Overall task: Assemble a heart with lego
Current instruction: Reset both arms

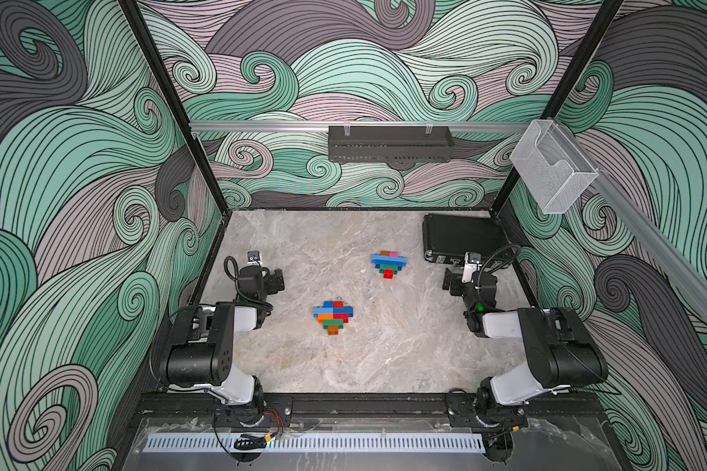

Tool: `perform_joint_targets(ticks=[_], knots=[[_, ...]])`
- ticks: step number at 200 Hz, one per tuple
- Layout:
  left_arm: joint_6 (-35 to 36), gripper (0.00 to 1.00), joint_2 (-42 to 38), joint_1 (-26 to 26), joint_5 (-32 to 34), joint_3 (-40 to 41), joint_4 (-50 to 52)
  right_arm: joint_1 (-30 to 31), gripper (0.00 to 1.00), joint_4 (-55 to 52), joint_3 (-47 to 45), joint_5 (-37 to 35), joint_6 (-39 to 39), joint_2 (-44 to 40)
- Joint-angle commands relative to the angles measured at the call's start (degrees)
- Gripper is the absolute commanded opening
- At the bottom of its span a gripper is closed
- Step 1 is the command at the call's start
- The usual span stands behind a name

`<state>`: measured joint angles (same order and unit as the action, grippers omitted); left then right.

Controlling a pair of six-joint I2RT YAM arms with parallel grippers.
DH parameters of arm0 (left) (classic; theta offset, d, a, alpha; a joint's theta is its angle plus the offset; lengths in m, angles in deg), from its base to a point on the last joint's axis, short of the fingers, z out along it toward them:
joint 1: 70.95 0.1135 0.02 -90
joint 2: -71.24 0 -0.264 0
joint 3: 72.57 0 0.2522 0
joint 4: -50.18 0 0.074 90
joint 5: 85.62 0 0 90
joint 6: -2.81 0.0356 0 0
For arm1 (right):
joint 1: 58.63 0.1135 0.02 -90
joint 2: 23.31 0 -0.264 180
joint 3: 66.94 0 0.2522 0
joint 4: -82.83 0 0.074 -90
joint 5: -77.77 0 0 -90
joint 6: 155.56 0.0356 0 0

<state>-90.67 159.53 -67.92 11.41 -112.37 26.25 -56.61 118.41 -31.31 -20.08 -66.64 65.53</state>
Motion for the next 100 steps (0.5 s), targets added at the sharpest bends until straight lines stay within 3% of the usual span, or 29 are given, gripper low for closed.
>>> perform_joint_targets(ticks=[1, 100], knots=[[0.5, 0.99, -1.0, -0.4, 0.5, -1.1, -0.1, 0.0, 0.99, -0.3, 0.9, 0.8, 0.4, -1.1], [0.4, 0.99, -0.6, -0.3, 0.5, -1.5, 0.1, 0.0, 0.99, 0.4, 0.7, 0.8, 0.4, -0.8]])
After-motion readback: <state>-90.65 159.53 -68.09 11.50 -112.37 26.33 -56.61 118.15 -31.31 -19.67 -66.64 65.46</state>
